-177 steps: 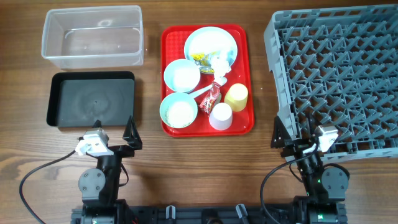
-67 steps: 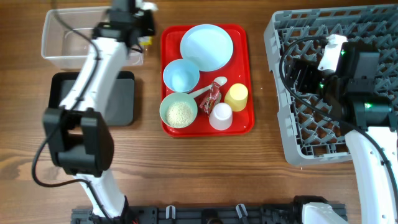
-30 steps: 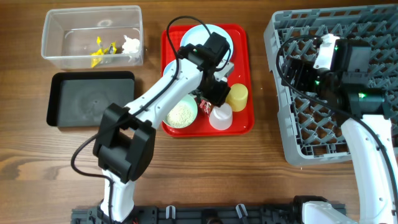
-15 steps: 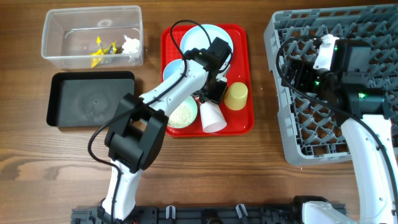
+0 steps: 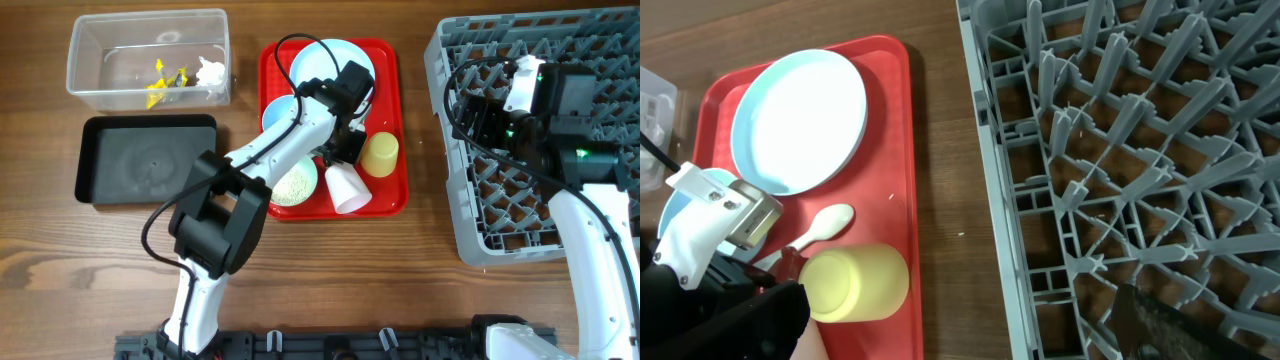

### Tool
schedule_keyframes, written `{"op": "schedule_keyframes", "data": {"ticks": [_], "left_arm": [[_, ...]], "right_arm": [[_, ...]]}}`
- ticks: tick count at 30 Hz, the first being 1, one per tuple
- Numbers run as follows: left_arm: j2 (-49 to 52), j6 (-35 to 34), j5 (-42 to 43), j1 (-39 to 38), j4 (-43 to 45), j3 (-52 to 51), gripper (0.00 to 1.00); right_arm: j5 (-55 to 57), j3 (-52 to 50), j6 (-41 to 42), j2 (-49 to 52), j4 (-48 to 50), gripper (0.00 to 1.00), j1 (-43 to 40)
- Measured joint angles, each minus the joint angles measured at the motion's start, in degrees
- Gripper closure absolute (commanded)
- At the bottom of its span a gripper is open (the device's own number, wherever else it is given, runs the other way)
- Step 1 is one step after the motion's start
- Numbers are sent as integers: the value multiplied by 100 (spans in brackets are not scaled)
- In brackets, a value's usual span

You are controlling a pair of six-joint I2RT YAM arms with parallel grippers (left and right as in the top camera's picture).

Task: Sort waste into correct bins and load items into the dishwasher rack
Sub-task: 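Drop the red wrapper into the clear plastic bin with the left gripper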

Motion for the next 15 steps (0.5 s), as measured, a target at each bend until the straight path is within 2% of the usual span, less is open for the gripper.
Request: {"op": "schedule_keyframes", "data": {"ticks": [3, 7, 9, 11, 14, 15], "left_arm": [[-433, -111, 4, 0, -90, 0, 96], [-1705, -170, 24, 66, -247, 37, 96], [-2124, -197, -127, 435, -299, 66, 96], [-2135, -219, -813, 1134, 179, 61, 96], [-1987, -238, -1436, 2245, 1563, 70, 96], [-1878, -236, -1517, 2588, 1971, 76, 91]], "right_arm": [[0, 0, 0, 48, -4, 0, 0], [0, 0, 0, 48, -7, 0, 0], [0, 0, 0, 48, -11, 0, 0], [0, 0, 0, 50, -17, 0, 0], [0, 0, 0, 55, -20, 0, 0], [0, 0, 0, 55, -17, 0, 0]]}}
